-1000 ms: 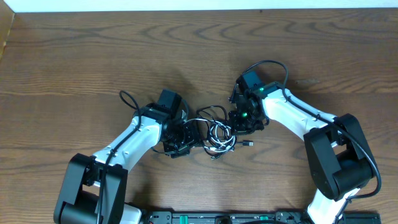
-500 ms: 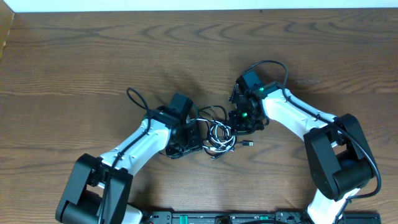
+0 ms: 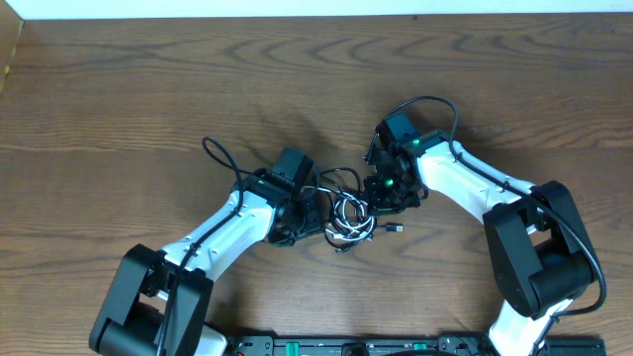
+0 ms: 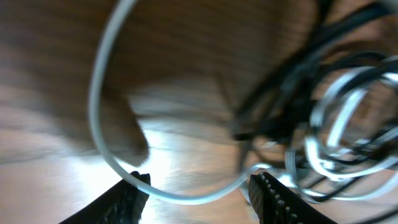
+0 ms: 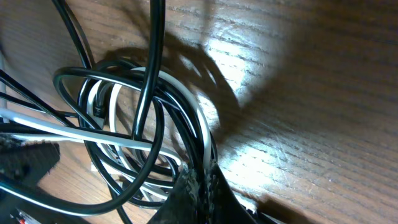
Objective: Untangle cables
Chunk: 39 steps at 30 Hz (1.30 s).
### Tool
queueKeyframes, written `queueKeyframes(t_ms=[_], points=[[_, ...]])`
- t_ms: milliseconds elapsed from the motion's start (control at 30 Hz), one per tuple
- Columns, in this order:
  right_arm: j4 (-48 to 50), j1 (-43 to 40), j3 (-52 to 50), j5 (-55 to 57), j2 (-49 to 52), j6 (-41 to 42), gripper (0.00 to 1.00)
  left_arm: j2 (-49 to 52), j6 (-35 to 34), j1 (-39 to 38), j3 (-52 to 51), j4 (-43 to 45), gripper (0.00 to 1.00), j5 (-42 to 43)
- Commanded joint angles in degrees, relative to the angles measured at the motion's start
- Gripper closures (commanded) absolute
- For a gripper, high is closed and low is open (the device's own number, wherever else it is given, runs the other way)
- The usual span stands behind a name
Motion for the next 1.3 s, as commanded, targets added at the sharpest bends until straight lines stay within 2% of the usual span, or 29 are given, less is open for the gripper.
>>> queueKeyframes(t_ms=[0,433,500,633,1033,1267], points=[[-0.2,0.3,-0.3,-0.5,-0.2,0.3,0.99,0.4,-3.1,-0.2,-0.5,1.4,0.44,6.8],[-0.2,0.3,-0.3,-0.5,-0.2,0.4,0.99,0.7,-6.5,-0.6,-0.6,2.1,0.46,2.4],[-0.2,0.3,-0.3,-0.5,-0.2,0.4,0.99,0.7,-7.3,-2.4,-0.6,2.2,0.47,-2.5],[-0.2,0.3,-0.3,-0.5,-0.2,0.4,0.99,0.8,-7.4,-4.4,-0.6,2.3,0.46,-6.6],[-0.8,0.3,-0.3,-0.5,-0.2,0.4,0.99,1.0,-9.7,-8.5,-0.6,3.2,0.51,-13.0],[-1.3,0.4,-0.3,-0.5,-0.2,0.3,0.99,1.0,-9.7,-8.6,-0.6,3.8,0.67,-12.9]])
